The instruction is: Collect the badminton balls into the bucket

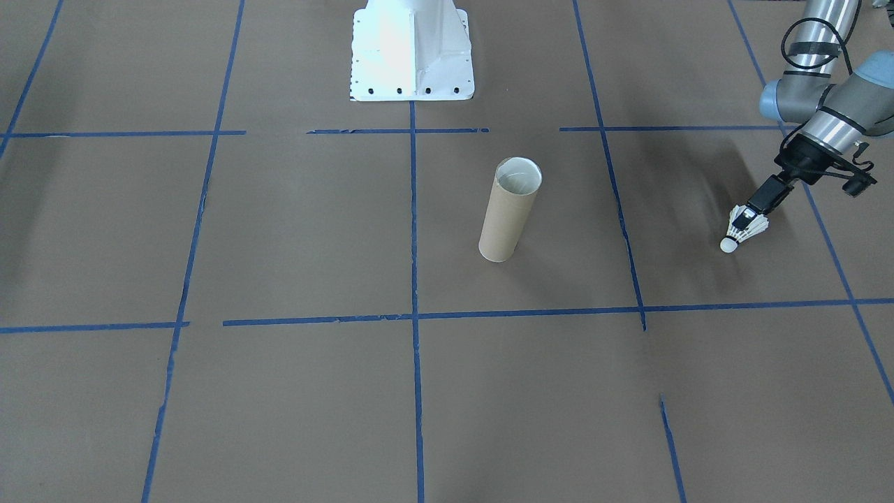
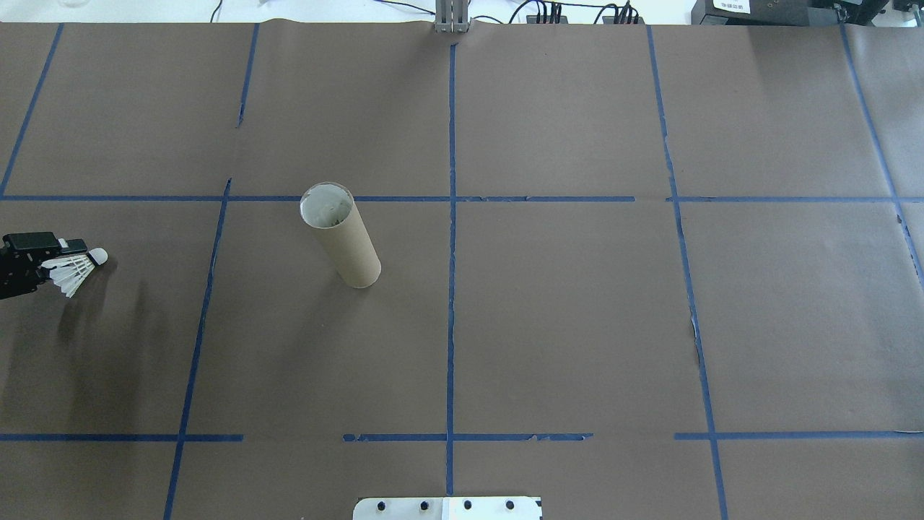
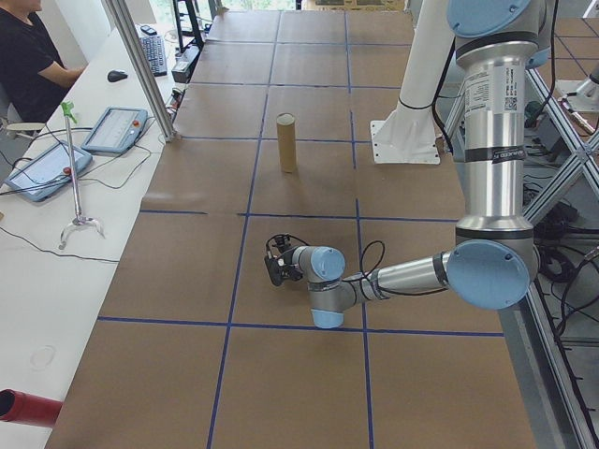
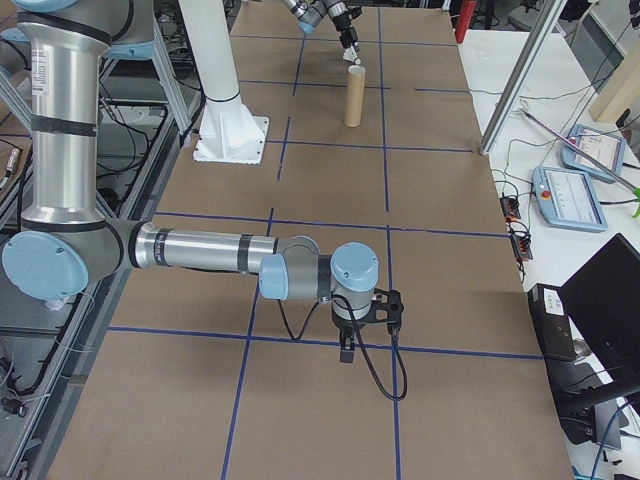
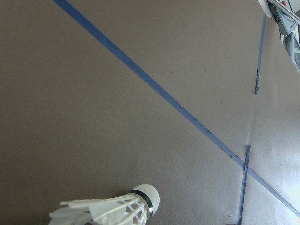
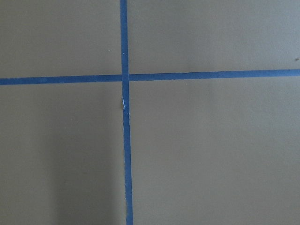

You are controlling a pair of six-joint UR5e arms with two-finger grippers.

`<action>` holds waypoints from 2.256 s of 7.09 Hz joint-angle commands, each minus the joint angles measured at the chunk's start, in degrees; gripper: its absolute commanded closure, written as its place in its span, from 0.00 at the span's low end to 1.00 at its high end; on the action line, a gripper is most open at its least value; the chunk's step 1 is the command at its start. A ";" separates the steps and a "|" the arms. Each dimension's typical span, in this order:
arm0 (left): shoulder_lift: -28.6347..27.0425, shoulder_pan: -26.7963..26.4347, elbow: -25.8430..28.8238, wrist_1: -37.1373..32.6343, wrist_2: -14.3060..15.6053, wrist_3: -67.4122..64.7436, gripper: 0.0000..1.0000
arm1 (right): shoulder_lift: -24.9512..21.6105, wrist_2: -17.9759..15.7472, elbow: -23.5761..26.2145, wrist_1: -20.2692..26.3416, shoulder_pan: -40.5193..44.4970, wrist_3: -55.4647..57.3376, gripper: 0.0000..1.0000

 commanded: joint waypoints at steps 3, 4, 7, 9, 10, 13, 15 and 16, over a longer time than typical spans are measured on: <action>0.06 0.02 0.04 0.19 -0.24 3.83 1.00 | -0.01 0.02 0.00 0.00 0.00 0.03 0.00; 0.14 0.02 -0.13 0.19 -0.77 3.83 1.00 | -0.01 -0.07 0.00 0.00 0.09 0.03 0.00; 0.76 -0.85 -6.34 5.42 -11.72 3.74 1.00 | 0.07 0.02 0.08 0.00 0.00 0.03 0.00; 0.58 -6.81 -14.42 15.62 -17.01 3.83 1.00 | 0.07 0.02 0.00 0.00 0.09 0.03 0.00; 0.67 -7.27 -18.03 18.79 -17.29 3.92 1.00 | -0.01 -0.07 0.08 0.00 0.00 0.03 0.00; 0.58 -9.20 -32.95 37.38 -19.40 12.67 1.00 | -0.01 0.02 0.00 0.00 0.09 0.03 0.00; 0.58 -9.29 -40.27 46.56 -19.67 17.35 1.00 | 0.07 0.02 0.09 0.00 0.09 0.03 0.00; 0.23 -9.29 -43.61 49.21 -19.67 17.45 1.00 | 0.07 0.02 0.09 0.00 0.09 -0.06 0.00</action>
